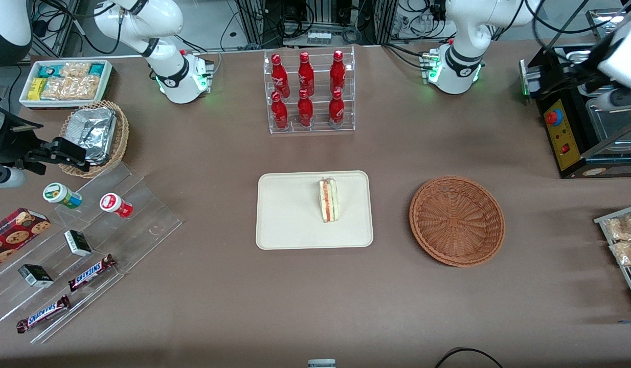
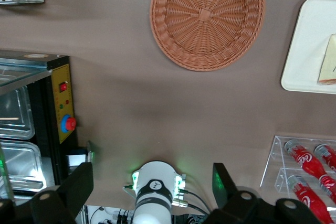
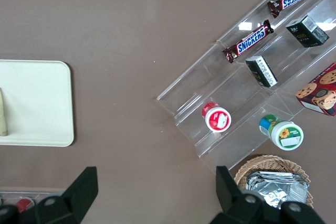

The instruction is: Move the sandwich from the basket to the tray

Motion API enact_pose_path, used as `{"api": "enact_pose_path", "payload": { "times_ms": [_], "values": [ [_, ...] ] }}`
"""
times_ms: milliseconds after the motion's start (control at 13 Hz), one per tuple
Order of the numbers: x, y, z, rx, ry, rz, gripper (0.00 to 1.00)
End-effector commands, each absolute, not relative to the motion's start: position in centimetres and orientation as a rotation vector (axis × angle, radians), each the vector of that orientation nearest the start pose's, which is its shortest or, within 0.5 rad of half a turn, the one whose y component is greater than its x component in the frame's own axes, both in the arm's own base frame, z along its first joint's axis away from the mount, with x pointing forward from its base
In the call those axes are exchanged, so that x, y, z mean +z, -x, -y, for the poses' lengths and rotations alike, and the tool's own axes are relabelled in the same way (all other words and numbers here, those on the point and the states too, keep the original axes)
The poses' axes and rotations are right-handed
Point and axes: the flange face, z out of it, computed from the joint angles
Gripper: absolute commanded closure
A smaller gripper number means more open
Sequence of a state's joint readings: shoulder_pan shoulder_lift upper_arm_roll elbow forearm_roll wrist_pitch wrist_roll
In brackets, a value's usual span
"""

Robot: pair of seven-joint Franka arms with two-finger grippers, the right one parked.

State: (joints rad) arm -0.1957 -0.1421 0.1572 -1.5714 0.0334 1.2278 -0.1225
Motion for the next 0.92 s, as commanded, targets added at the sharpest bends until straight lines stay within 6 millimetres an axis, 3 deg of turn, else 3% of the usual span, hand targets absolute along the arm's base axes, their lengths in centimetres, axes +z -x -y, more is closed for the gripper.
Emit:
{"api": "enact_pose_path", "payload": {
  "times_ms": [0,77,231,385,538,769,846],
  "values": [
    [67.9,-45.5,-2.7,0.304,3.103,0.098,0.00],
    [68.2,-45.5,-3.9,0.295,3.101,0.131,0.00],
    [67.9,-46.3,-4.2,0.273,3.095,0.138,0.00],
    [67.6,-48.4,-4.9,0.275,3.101,0.175,0.00],
    [67.6,-48.7,-4.4,0.269,3.145,0.159,0.00],
    [68.3,-49.0,-4.9,0.175,3.159,0.022,0.00],
    [68.1,-49.0,-6.0,0.172,3.161,-0.017,0.00]
  ]
}}
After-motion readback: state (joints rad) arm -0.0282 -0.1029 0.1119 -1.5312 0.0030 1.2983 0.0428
